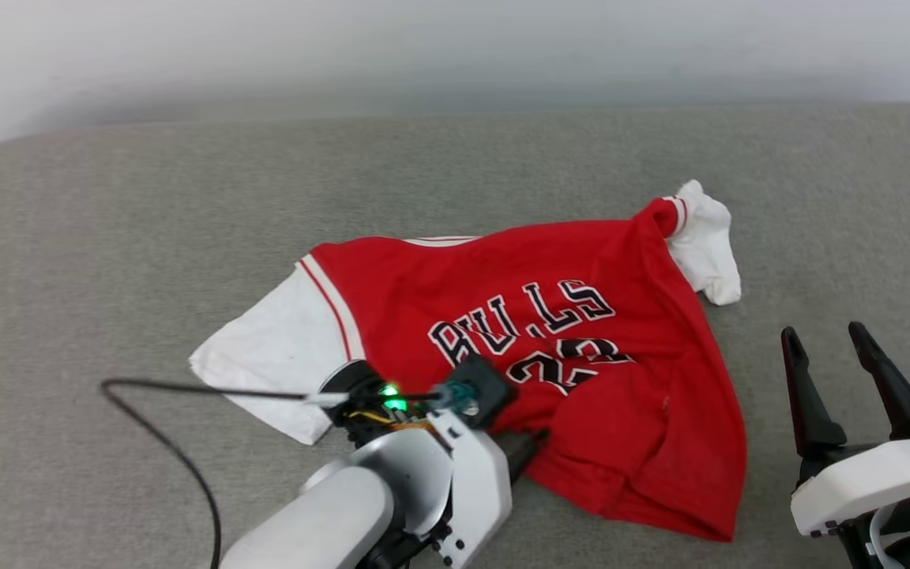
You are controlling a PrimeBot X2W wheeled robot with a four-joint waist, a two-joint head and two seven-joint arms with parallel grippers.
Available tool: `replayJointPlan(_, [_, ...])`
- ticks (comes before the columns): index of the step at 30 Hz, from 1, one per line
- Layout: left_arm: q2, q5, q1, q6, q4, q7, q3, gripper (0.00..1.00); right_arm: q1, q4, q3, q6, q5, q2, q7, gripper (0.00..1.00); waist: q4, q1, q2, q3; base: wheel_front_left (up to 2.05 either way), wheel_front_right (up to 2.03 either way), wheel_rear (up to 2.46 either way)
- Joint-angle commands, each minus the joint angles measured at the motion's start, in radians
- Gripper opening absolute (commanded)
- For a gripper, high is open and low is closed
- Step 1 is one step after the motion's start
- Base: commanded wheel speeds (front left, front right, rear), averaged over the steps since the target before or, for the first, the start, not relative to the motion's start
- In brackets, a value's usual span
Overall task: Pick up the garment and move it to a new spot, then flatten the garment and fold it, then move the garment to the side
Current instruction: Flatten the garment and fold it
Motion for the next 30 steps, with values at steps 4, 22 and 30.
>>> replayJointPlan(4, [-0.026,0.005,-0.08,-0.018,0.035,0.107,-0.035,1.0,-0.017,-0.001,0.005,0.0,-0.011,0.004,-0.019,1.0,-0.053,0.0,-0.0001,0.052,0.0,0.0,0.0])
replayJointPlan(22, [-0.029,-0.028,-0.125,-0.078,0.142,0.108,-0.142,0.0,-0.034,0.049,0.008,0.0,-0.03,0.029,-0.052,1.0,-0.06,0.0,-0.0001,0.088,0.0,0.0,0.0])
replayJointPlan(30, [0.023,-0.003,-0.097,-0.038,-0.008,0.029,-0.115,0.0,-0.013,0.072,0.005,0.0,-0.029,0.02,-0.042,1.0,-0.015,0.0,-0.0001,0.006,0.0,0.0,0.0])
